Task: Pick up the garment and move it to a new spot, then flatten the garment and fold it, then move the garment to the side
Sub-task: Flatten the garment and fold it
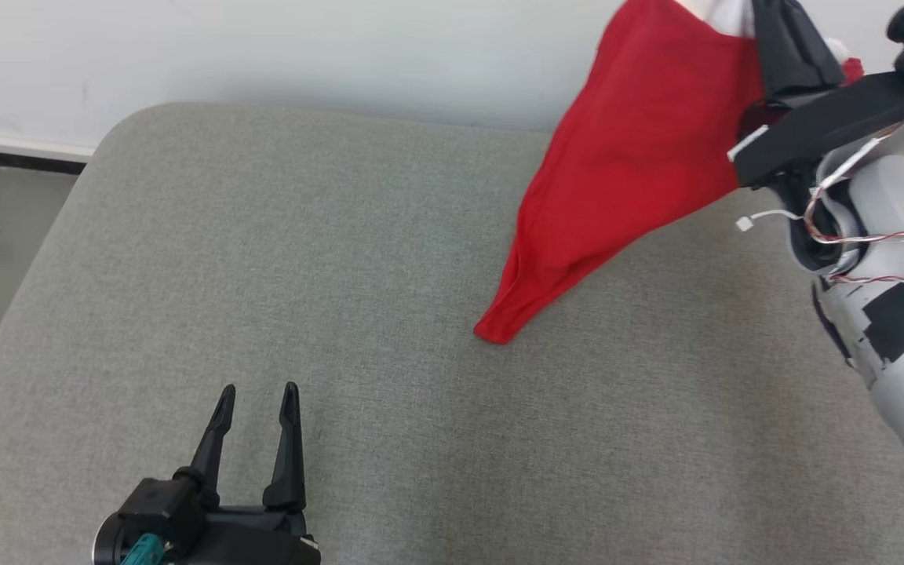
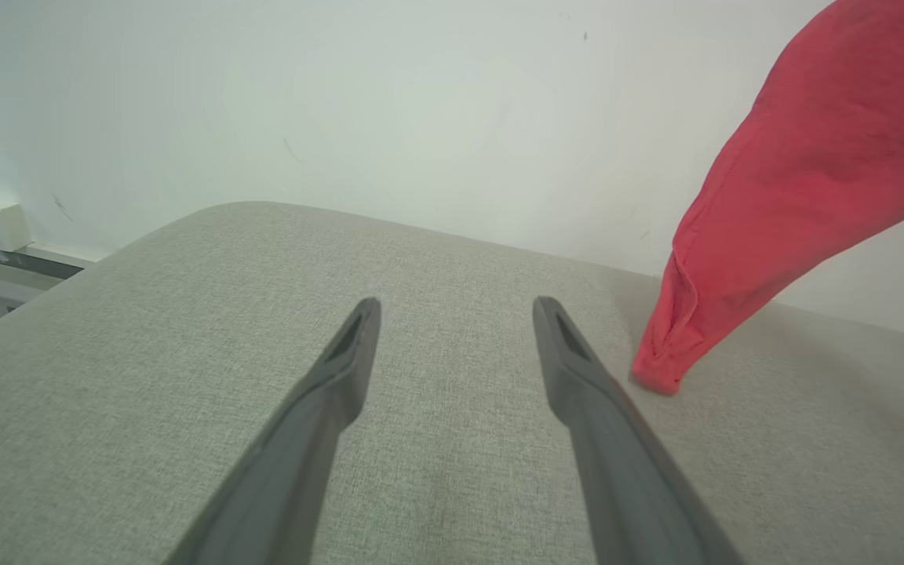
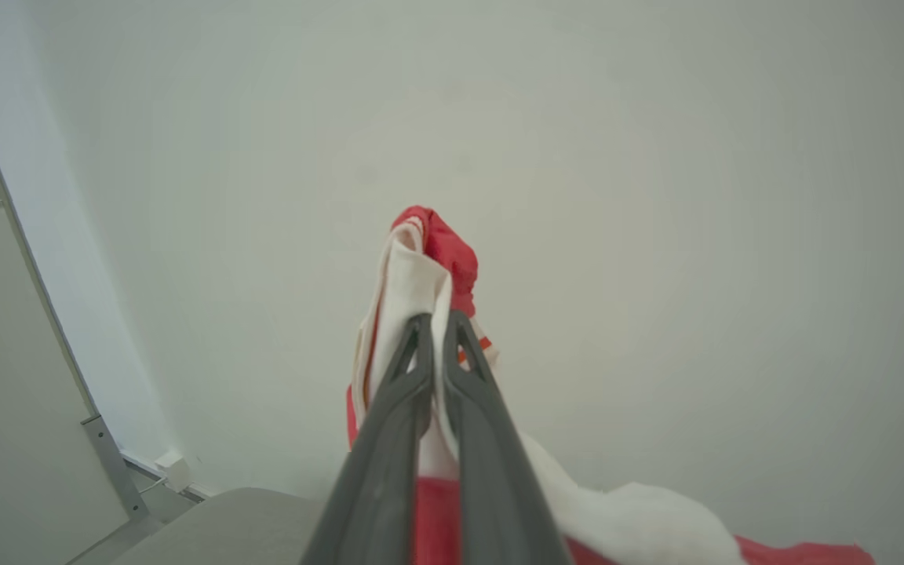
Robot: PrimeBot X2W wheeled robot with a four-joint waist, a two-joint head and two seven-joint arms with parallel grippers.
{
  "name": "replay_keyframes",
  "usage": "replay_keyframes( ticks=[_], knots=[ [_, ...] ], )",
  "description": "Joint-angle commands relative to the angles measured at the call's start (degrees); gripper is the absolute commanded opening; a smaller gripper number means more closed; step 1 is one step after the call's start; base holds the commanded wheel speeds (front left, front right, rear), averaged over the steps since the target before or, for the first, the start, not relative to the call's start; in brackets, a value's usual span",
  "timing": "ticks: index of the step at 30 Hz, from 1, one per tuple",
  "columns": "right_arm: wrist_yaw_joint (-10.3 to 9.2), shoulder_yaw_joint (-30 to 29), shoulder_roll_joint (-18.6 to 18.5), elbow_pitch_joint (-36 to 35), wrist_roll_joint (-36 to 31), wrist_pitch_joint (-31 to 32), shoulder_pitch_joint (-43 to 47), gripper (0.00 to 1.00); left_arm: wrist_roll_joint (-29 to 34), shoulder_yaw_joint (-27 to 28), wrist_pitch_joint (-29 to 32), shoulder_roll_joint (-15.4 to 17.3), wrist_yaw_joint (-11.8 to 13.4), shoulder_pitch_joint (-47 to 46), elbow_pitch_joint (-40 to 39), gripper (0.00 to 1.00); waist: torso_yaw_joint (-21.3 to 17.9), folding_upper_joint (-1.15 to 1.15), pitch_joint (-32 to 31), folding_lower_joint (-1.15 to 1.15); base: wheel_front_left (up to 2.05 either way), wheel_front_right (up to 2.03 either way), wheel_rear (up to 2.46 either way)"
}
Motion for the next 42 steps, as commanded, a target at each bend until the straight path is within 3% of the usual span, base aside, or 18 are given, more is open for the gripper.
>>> replay_keyframes(
  ticks=[1, 7, 18, 25, 34, 42],
  knots=[
    [-0.15, 0.3, 0.7, -1.4, -0.5, -0.6, 0.5, 0.0, 0.4, 0.3, -0.2, 0.1, 0.1, 1.1, 0.0, 1.0, -0.8, 0.0, -0.8, 0.01, 0.0, 0.0, 0.0],
    [-0.15, -0.8, 1.1, -10.5, -4.7, -0.9, 8.4, 0.0, 0.4, 1.3, -0.2, 0.0, 0.3, 2.4, -0.8, 1.0, -2.1, 0.0, -1.4, 0.01, 0.0, 0.0, 0.0],
    [-0.15, -4.2, 2.3, -26.6, -10.2, -0.9, 39.6, 0.0, 1.0, 2.1, -0.2, 0.1, 0.1, 3.4, -1.3, 1.0, -4.7, 0.0, -2.2, 0.01, 0.0, 0.0, 0.0],
    [-0.15, -1.7, 3.9, -30.2, -10.5, -0.8, 54.8, 0.0, 1.1, 2.0, -0.2, 0.0, -0.5, 3.7, -1.0, 1.0, -5.4, 0.0, -3.2, 0.01, 0.0, 0.0, 0.0],
    [-0.15, -5.5, 6.1, -30.5, -11.0, -0.8, 56.2, 0.0, 1.3, 1.9, -0.2, 0.0, -0.5, 4.8, -0.8, 1.0, -5.5, 0.0, -4.5, 0.01, 0.0, 0.0, 0.0],
    [-0.15, -10.1, 4.4, -28.8, -8.7, -0.4, 50.0, 0.0, 1.6, 1.0, -0.2, 0.1, -0.7, 4.8, -0.5, 1.0, -4.0, 0.0, -5.5, 0.01, 0.0, 0.0, 0.0]
  ],
)
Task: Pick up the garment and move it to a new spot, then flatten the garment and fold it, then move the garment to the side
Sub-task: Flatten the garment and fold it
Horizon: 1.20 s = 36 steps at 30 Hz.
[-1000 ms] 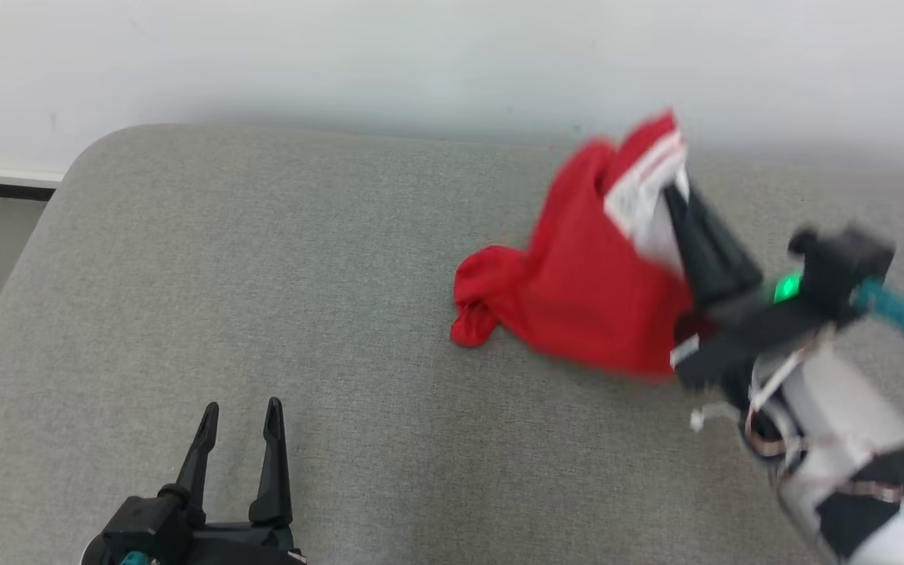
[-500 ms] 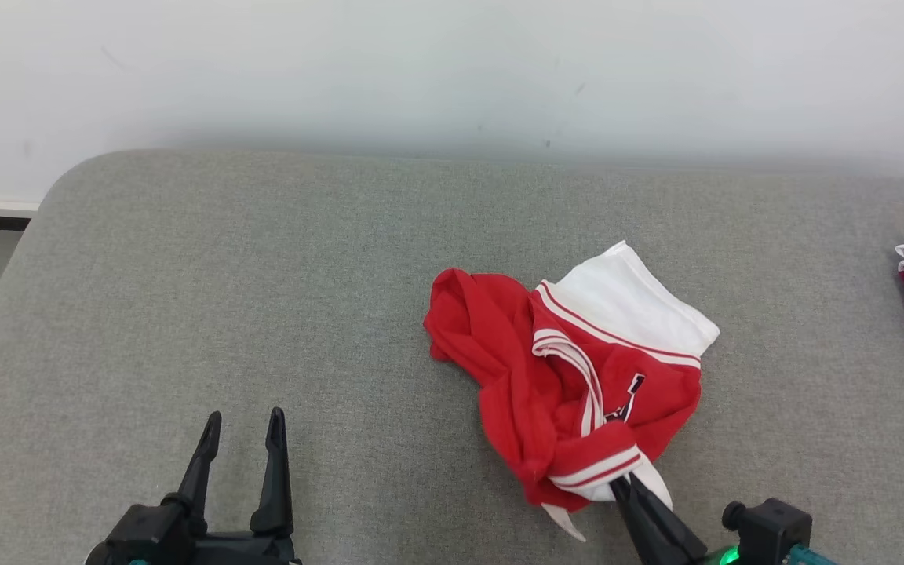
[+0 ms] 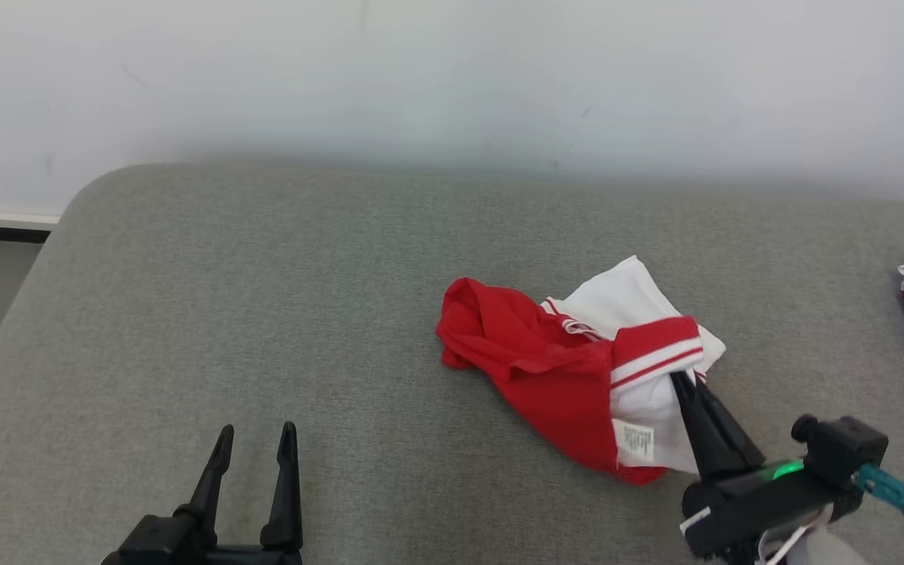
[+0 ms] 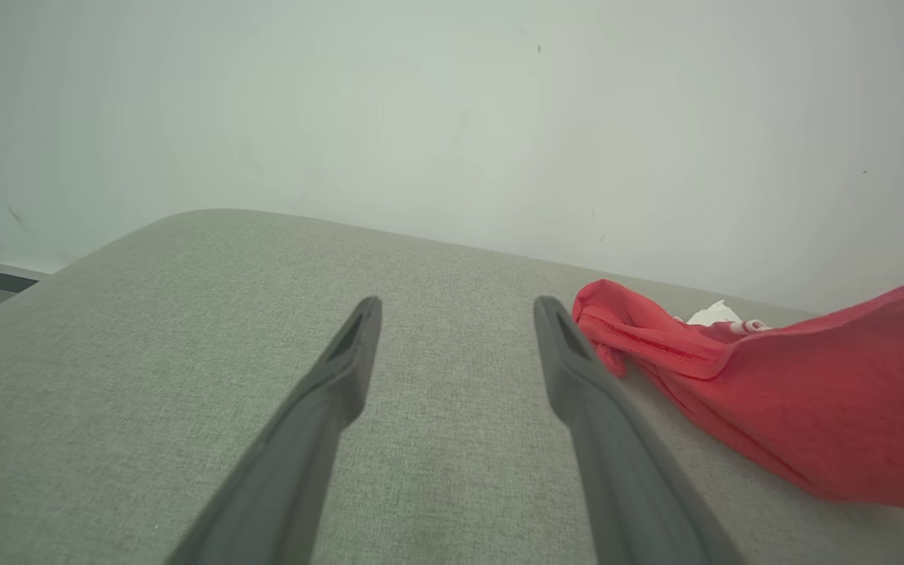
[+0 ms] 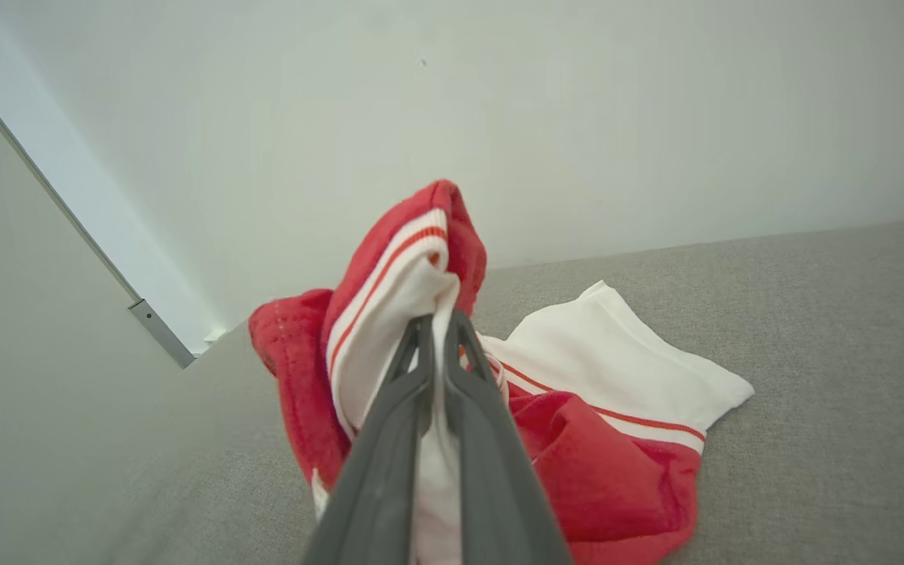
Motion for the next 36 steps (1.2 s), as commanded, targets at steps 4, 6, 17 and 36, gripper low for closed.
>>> replay_keyframes(
  ticks=[4, 6, 17, 36],
  knots=[
    [-0.15, 1.7, -1.1, 2.9, -0.9, 0.2, -2.9, 0.0, -0.2, -0.8, -0.2, 0.1, 0.2, 0.0, 0.0, 1.0, 1.8, 0.0, -0.2, 0.0, 0.0, 0.0, 0.0],
    [-0.15, 2.6, -0.9, 4.4, -1.3, 0.0, -3.6, 0.0, -0.4, -1.1, -0.2, 0.1, 0.3, 0.2, -0.1, 1.0, 2.3, 0.0, -0.3, 0.0, 0.0, 0.0, 0.0],
    [-0.15, -4.1, 1.7, 11.9, -3.6, -0.6, -2.5, 1.0, -0.1, -0.7, -0.2, 0.1, 0.7, 1.4, -0.7, 1.0, 1.7, 0.0, -0.7, 0.0, 0.0, 0.0, 0.0],
    [-0.15, -19.0, 7.7, -11.4, -6.3, -0.5, 14.9, 1.0, 0.9, 2.9, -0.2, 0.1, 0.3, 3.1, -1.8, 1.0, -2.8, 0.0, -1.0, 0.0, 0.0, 0.0, 0.0]
  ],
)
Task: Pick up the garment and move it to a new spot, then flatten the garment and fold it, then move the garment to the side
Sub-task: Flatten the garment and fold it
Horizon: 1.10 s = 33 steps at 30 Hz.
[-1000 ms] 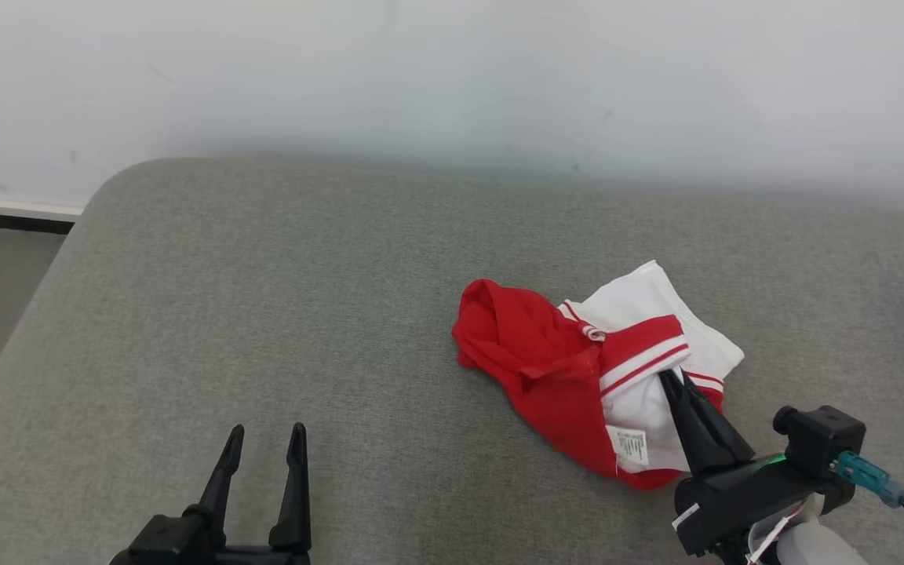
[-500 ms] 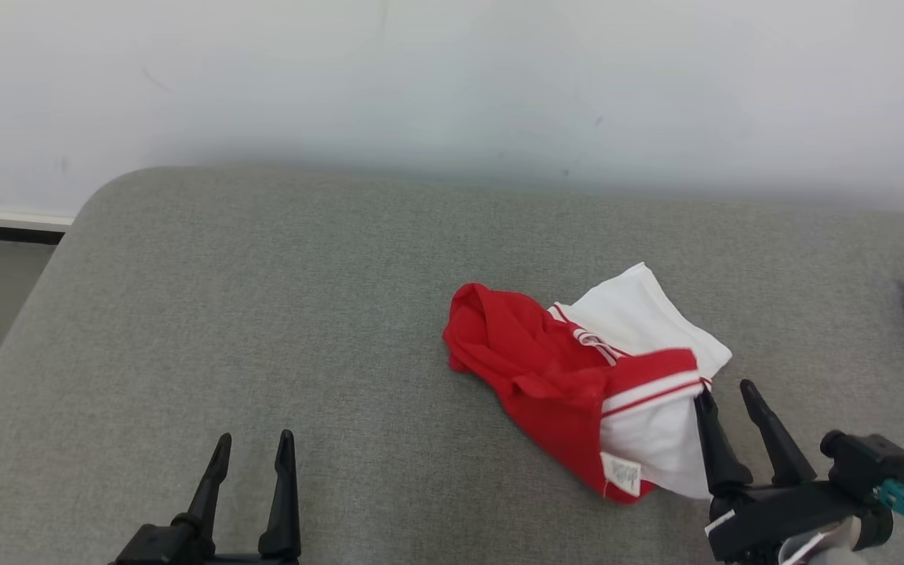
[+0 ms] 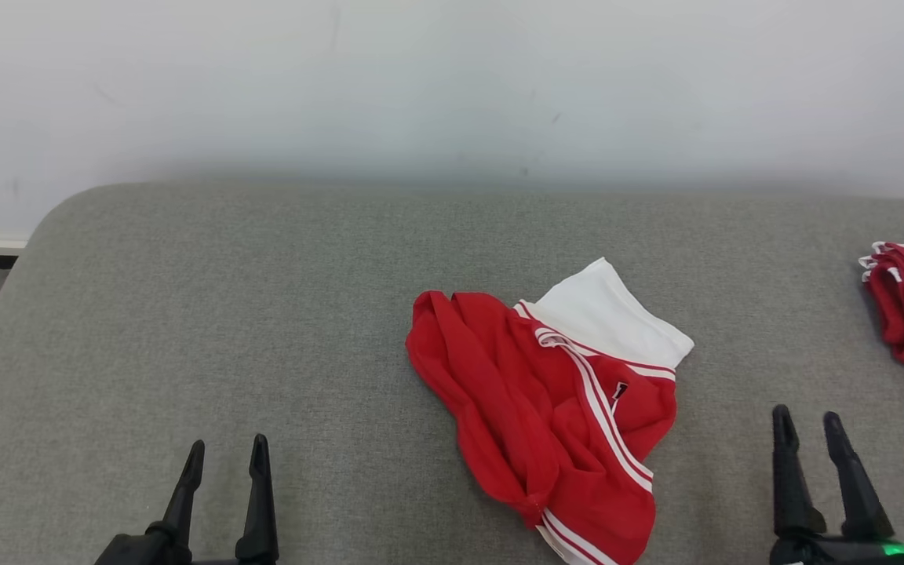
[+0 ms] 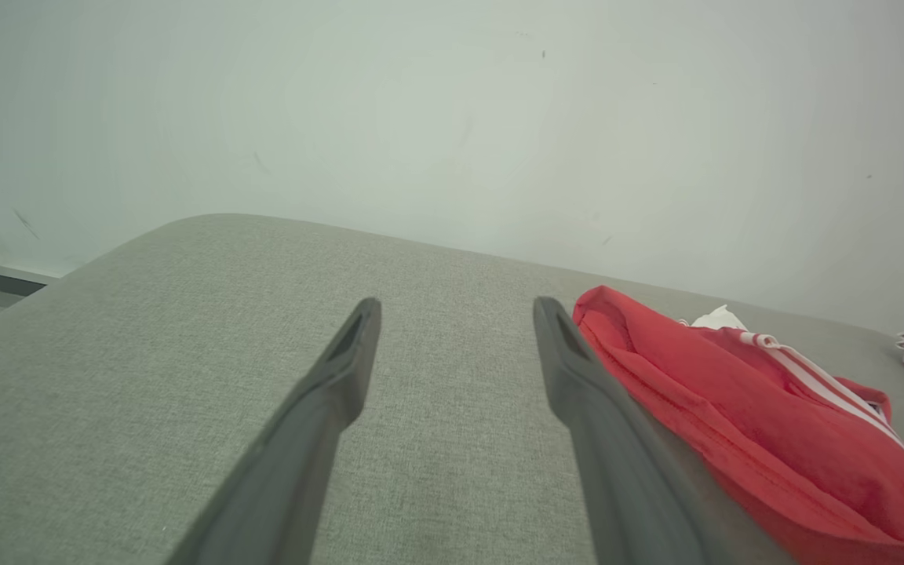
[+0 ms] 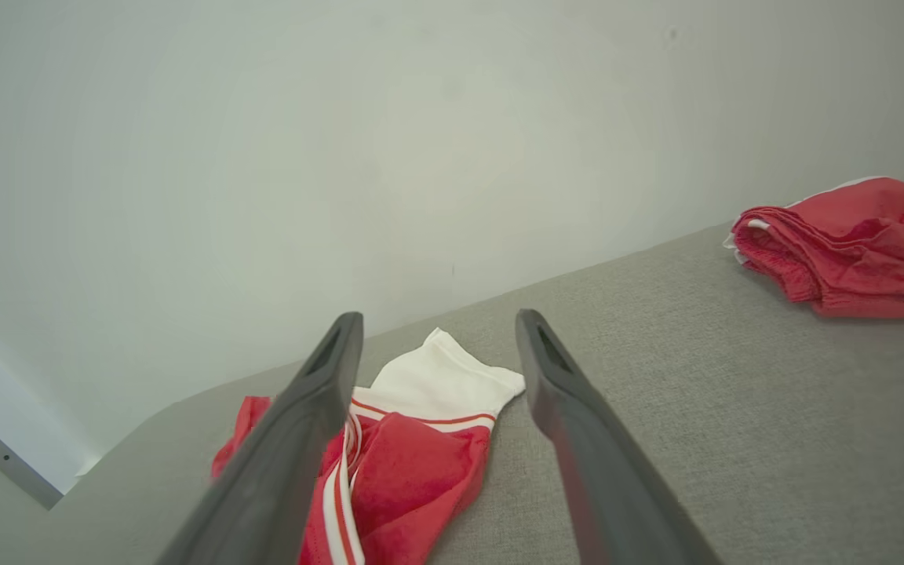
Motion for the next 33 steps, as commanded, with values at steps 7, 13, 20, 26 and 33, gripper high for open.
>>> replay_keyframes(
  ticks=[7, 13, 20, 26, 33],
  knots=[
    [-0.15, -4.6, 2.5, -2.0, -1.7, 0.0, 4.3, 1.0, 1.1, 1.1, -0.2, 0.1, -0.6, 1.5, 0.2, 1.0, -1.0, 0.0, -0.9, 0.0, 0.0, 0.0, 0.0],
    [-0.15, -5.5, 3.1, -2.6, -4.2, 0.0, 5.8, 1.0, 1.4, 1.9, -0.2, 0.1, -0.5, 2.5, -0.1, 1.0, -1.5, 0.0, -1.5, 0.0, 0.0, 0.0, 0.0],
    [-0.15, -5.4, 3.7, -2.4, -6.0, 0.0, 6.1, 1.0, 2.3, 2.2, -0.2, 0.0, -0.7, 2.6, -0.6, 1.0, -1.8, 0.0, -1.5, 0.0, 0.0, 0.0, 0.0],
    [-0.15, -4.8, 3.7, -2.1, -6.6, 0.0, 5.2, 1.0, 3.4, -0.5, -0.2, 0.0, -1.2, 1.5, -0.6, 1.0, -2.2, 0.0, -1.0, 0.0, 0.0, 0.0, 0.0],
    [-0.15, -4.1, 2.8, -1.6, -6.9, 0.0, 4.2, 1.0, 5.5, -12.7, -0.2, 0.1, -2.2, -2.3, 1.5, 1.0, -3.3, 0.0, 0.5, 0.0, 0.0, 0.0, 0.0]
  ],
)
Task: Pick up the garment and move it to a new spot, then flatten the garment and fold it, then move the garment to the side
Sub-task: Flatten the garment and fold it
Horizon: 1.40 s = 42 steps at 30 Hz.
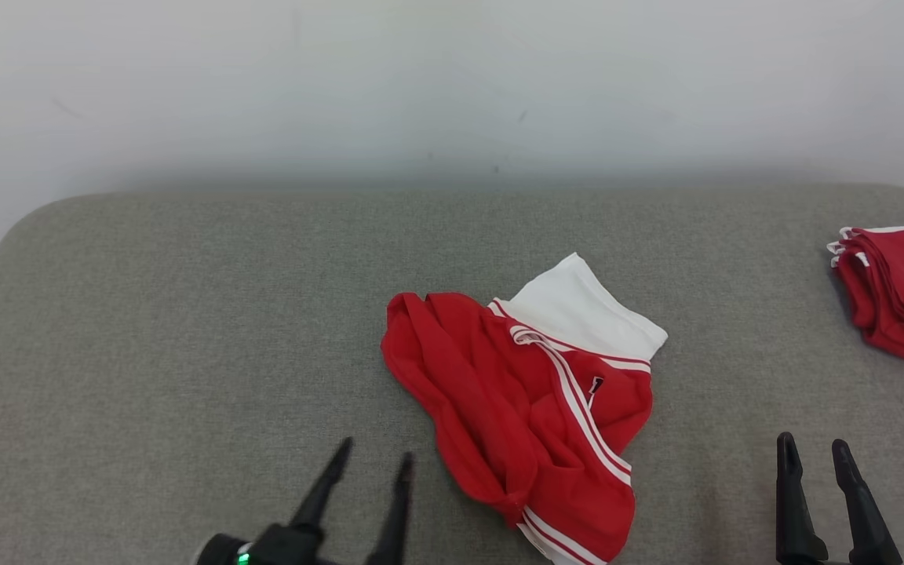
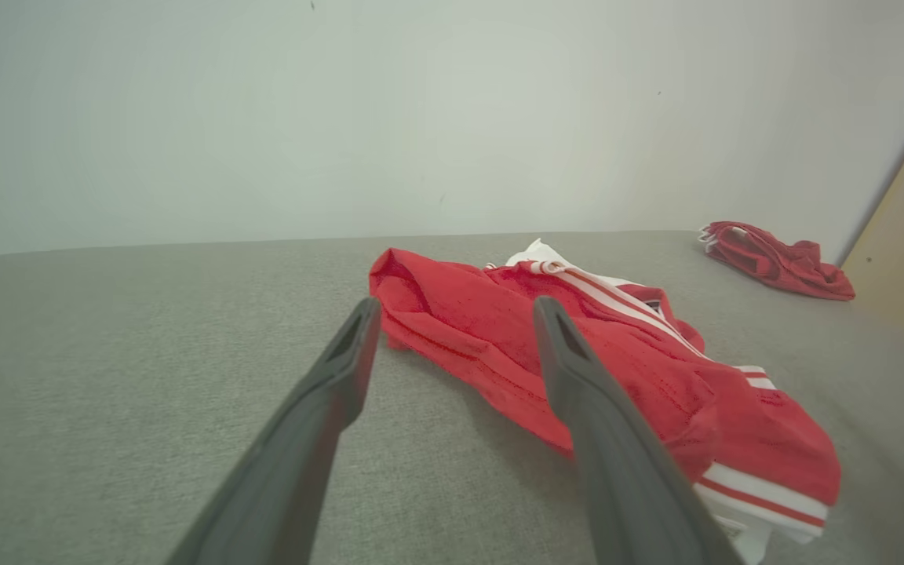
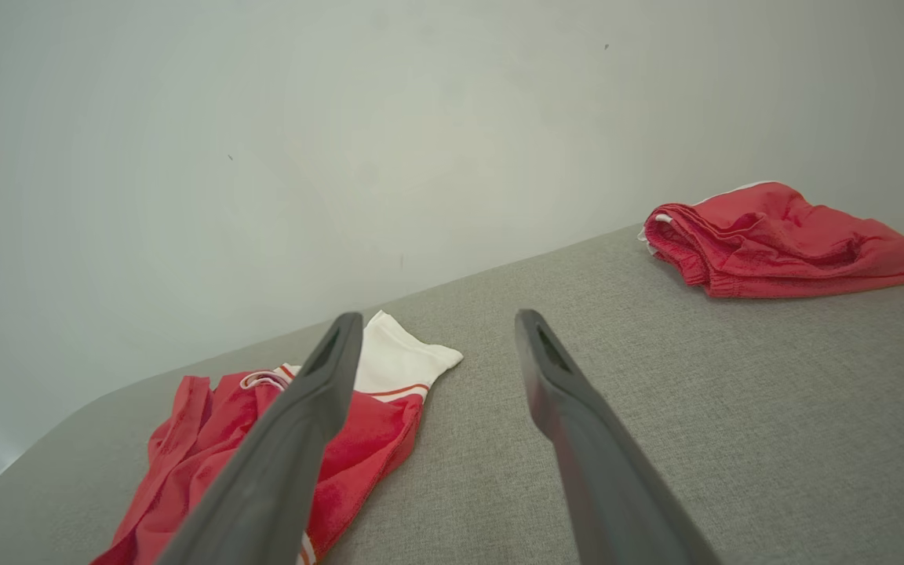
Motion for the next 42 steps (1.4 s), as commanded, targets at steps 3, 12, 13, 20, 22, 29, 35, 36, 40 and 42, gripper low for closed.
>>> replay_keyframes(
  ticks=[3, 12, 13, 20, 22, 29, 35, 36, 40, 42],
  knots=[
    [-0.15, 0.3, -0.8, 0.3, -0.3, 0.0, -1.2, 1.0, 0.5, -6.7, -0.2, 0.1, -0.5, -3.0, 2.2, 1.0, -1.4, 0.0, 1.6, 0.0, 0.0, 0.0, 0.0],
    [-0.15, -0.3, -0.6, 0.6, -0.2, 0.0, -2.2, 1.0, -1.9, -17.3, -0.2, 1.0, -0.3, -7.1, 9.2, 1.0, -4.9, 0.0, 3.9, 0.0, 0.0, 0.0, 0.0],
    [-0.15, -0.4, -0.6, 0.6, -0.2, 0.0, -2.2, 1.0, -2.1, -17.5, -0.2, 1.2, -0.3, -7.2, 10.1, 1.0, -5.2, 0.0, 4.0, 0.0, 0.0, 0.0, 0.0],
    [-0.15, -1.0, -0.6, 0.7, -0.3, 0.0, -2.8, 1.0, -4.1, -18.1, -0.2, 1.4, -0.3, -9.0, 15.6, 0.0, -5.5, 0.0, 3.7, 0.0, 0.0, 0.0, 0.0],
    [-0.15, -0.8, -0.6, 0.6, -0.5, 0.0, -2.9, 1.0, -4.7, -17.4, -0.2, 1.3, -0.3, -9.7, 15.9, 0.0, -5.1, 0.0, 3.5, 0.0, 0.0, 0.0, 0.0],
    [-0.15, -1.3, -0.9, 0.6, -0.6, 0.0, -2.7, 1.0, -5.3, -11.0, -0.2, 1.4, 1.0, -8.0, 11.4, 0.0, -2.2, 0.0, 3.1, 0.0, 0.0, 0.0, 0.0],
    [-0.15, -2.1, -1.4, 1.4, -0.7, 0.0, -3.0, 1.0, -6.8, -4.1, -0.2, 2.0, 2.1, -3.4, 7.2, 0.0, 0.2, 0.0, 3.0, 0.0, 0.0, 0.0, 0.0],
    [-0.15, -2.3, -1.5, 1.5, -0.7, 0.0, -2.9, 1.0, -7.2, -3.0, -0.2, 1.9, 2.2, -2.1, 6.9, 0.0, 0.6, 0.0, 2.9, 0.0, 0.0, 0.0, 0.0],
    [-0.15, -2.3, -1.7, 2.4, -0.9, 0.0, -2.9, 1.0, -8.7, 1.3, -0.2, 1.4, 2.4, 1.7, 6.9, 0.0, 1.2, 0.0, 2.6, 0.0, 0.0, 0.0, 0.0],
    [-0.15, -2.3, -1.8, 2.8, -0.9, 0.0, -2.9, 1.0, -8.8, 2.6, -0.2, 1.0, 2.2, 3.3, 7.9, 0.0, 1.3, 0.0, 2.4, 0.0, 0.0, 0.0, 0.0]
  ],
)
